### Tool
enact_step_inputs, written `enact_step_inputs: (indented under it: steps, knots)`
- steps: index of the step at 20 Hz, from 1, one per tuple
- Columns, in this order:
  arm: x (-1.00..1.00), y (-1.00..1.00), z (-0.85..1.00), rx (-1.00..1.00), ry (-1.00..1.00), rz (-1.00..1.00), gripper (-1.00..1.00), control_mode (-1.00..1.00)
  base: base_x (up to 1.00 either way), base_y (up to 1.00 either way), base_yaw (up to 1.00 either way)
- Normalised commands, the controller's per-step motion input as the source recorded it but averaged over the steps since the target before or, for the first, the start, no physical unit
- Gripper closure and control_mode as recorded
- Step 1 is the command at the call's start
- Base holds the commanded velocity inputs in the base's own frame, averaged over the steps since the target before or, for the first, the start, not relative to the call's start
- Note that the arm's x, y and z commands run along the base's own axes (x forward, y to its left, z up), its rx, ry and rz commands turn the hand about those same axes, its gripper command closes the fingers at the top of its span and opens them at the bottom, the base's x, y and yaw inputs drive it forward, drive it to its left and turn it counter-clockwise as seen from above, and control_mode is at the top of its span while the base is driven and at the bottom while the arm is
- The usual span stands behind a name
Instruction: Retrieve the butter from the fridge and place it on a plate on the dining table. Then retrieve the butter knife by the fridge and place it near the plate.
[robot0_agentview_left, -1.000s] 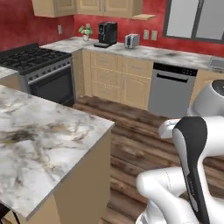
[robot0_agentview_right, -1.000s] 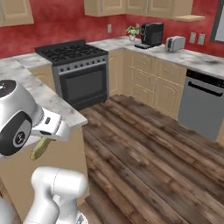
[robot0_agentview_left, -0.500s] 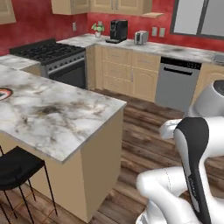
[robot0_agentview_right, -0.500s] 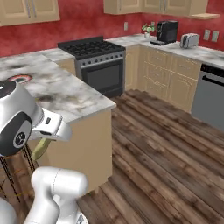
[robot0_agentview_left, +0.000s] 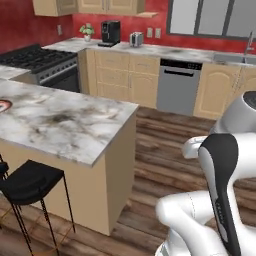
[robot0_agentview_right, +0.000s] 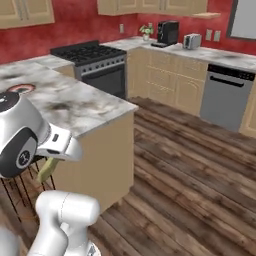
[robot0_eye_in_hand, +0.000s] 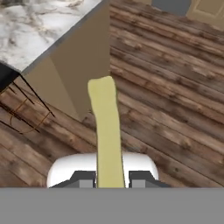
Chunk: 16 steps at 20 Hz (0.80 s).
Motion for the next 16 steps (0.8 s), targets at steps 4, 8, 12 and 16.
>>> enact_step_inputs:
  steps: [4, 8, 12, 16]
  knots:
    - [0.00, 0.00, 0.00, 0.00, 0.00, 0.00, 1.00, 1.00, -0.63, 0.86, -0.53]
    - [0.00, 0.00, 0.00, 0.00, 0.00, 0.00, 1.00, 1.00, -0.71, 0.84, -0.55]
    - [0.00, 0.00, 0.00, 0.00, 0.00, 0.00, 1.00, 1.00, -0.53, 0.98, -0.49]
    - [0.00, 0.00, 0.00, 0.00, 0.00, 0.00, 1.00, 1.00, -0.40, 1.00, -0.41]
